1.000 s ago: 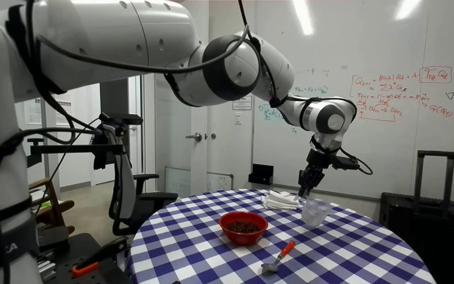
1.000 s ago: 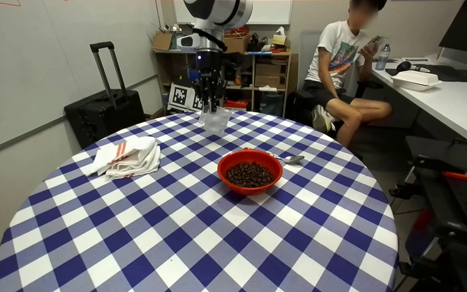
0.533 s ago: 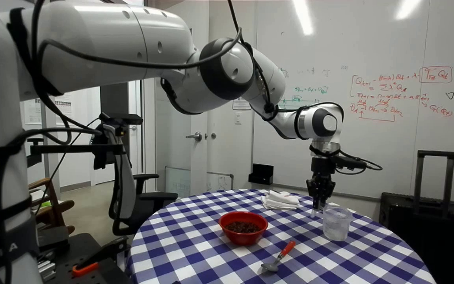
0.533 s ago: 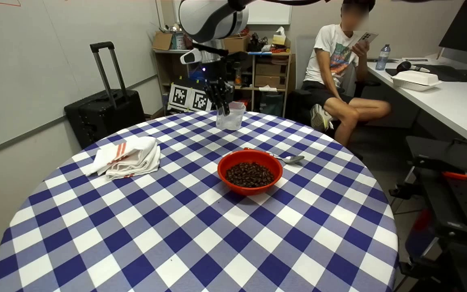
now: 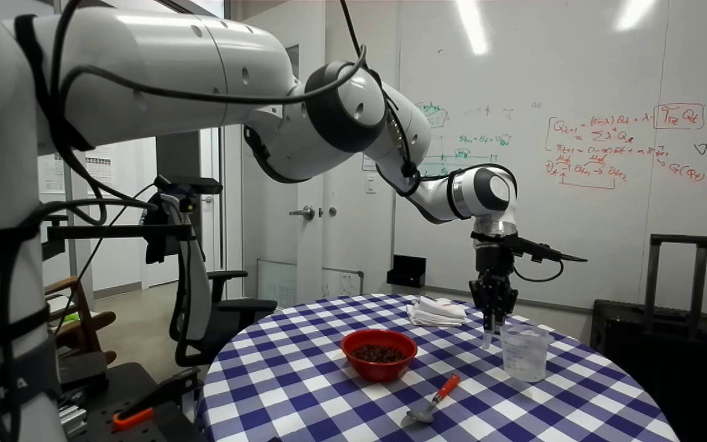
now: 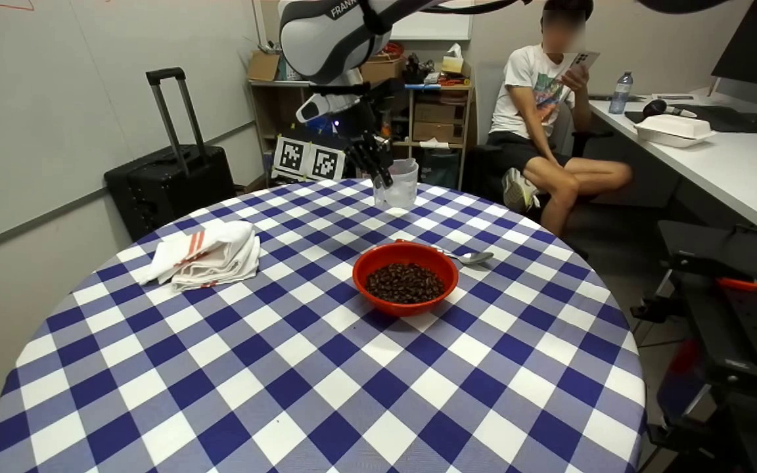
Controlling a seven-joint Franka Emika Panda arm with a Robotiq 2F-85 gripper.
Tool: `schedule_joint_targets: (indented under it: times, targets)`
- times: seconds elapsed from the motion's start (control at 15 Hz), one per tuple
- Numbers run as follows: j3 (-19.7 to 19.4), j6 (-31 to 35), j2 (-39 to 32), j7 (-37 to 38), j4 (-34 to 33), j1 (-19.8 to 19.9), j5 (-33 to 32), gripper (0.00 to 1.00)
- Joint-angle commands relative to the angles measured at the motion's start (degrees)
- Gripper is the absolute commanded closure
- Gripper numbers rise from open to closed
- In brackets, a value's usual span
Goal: Pour the contents in the clear jug into the red bowl
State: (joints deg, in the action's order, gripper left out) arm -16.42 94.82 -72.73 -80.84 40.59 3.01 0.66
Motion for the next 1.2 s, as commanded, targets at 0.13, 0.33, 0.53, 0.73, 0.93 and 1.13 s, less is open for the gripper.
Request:
schedule_joint_targets:
  times: [0.13,0.33,0.53,0.73,0.93,1.13]
  targets:
    - [1.2,-3.2,0.3,0.4,0.1,-0.2,0.9,0.93]
    - [2.1,-3.2,0.0,0.4,0.0,0.2,1.8,0.93]
    - [2.9,-3.0,-0.4,0.6,0.0,0.6,2.7,0.93]
    - [3.4,-3.0,-1.0,0.7,-0.1,0.8,3.6,0.93]
    - [3.7,-3.0,-1.3,0.7,-0.2,1.0,4.2,0.93]
    - [3.9,-2.9,-1.7,1.1,-0.3,1.2,4.9,0.93]
